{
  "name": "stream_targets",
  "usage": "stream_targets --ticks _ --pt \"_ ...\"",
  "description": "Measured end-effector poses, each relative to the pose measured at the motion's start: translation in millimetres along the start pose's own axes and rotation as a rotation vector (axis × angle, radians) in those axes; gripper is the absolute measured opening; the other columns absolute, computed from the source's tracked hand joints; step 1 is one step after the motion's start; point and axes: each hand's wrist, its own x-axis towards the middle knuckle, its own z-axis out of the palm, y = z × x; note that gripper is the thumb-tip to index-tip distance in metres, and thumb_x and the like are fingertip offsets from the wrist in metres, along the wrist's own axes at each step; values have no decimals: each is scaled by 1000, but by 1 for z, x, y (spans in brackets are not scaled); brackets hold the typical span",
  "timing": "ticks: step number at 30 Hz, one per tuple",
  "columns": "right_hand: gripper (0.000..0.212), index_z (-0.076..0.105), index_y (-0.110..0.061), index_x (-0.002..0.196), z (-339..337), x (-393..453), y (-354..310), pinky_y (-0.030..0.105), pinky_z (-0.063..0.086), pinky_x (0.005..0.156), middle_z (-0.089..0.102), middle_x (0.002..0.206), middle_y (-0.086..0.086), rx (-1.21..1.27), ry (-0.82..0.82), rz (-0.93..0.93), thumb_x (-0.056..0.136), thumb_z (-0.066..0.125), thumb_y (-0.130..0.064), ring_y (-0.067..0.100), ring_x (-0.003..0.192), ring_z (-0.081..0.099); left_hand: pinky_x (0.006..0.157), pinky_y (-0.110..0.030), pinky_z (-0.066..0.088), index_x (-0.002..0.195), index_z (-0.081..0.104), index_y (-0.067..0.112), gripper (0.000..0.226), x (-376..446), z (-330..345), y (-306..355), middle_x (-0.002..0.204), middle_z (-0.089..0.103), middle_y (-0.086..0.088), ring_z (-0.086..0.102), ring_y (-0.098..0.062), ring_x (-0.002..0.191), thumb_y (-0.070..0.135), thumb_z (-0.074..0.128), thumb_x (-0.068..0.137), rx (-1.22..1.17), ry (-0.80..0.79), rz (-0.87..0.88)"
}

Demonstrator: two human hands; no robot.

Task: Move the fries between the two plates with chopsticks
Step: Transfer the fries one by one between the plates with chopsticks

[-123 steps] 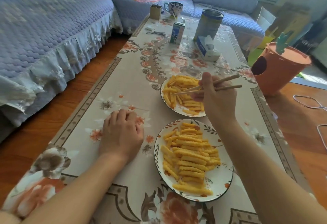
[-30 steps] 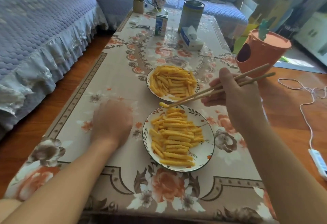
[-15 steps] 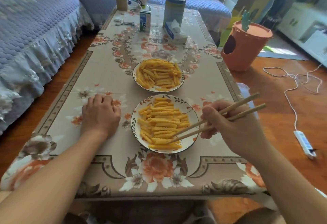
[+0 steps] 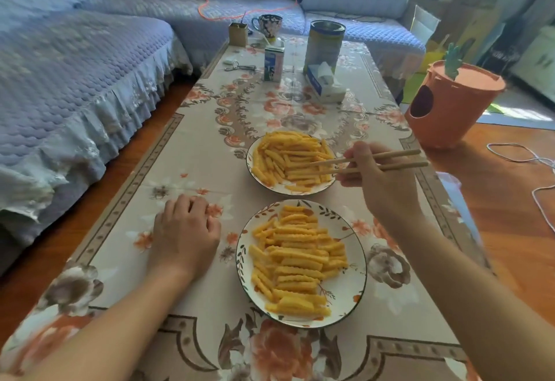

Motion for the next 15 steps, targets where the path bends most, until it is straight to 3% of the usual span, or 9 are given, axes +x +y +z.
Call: stream_targets --ticks 4,10,15 --pt "27 72 -12 83 28 25 13 45 64 64 71 68 14 10 75 -36 102 62 -27 34 64 74 80 -44 44 102 59 19 29 2 1 -1 103 57 -6 47 -26 95 35 41 85 6 9 -3" --pt "32 69 -19 73 57 41 22 50 64 63 70 59 6 -10 133 -20 101 63 -33 26 58 73 79 -43 42 100 60 18 28 4 3 0 102 58 -6 47 -25 93 33 44 84 4 15 -3" --pt "36 70 -10 80 41 36 3 47 64 62 72 67 15 -36 134 14 104 58 -34 27 56 73 80 -42 42 102 60 19 29 2 0 0 104 58 -6 47 -24 95 34 42 85 -1 9 -3"
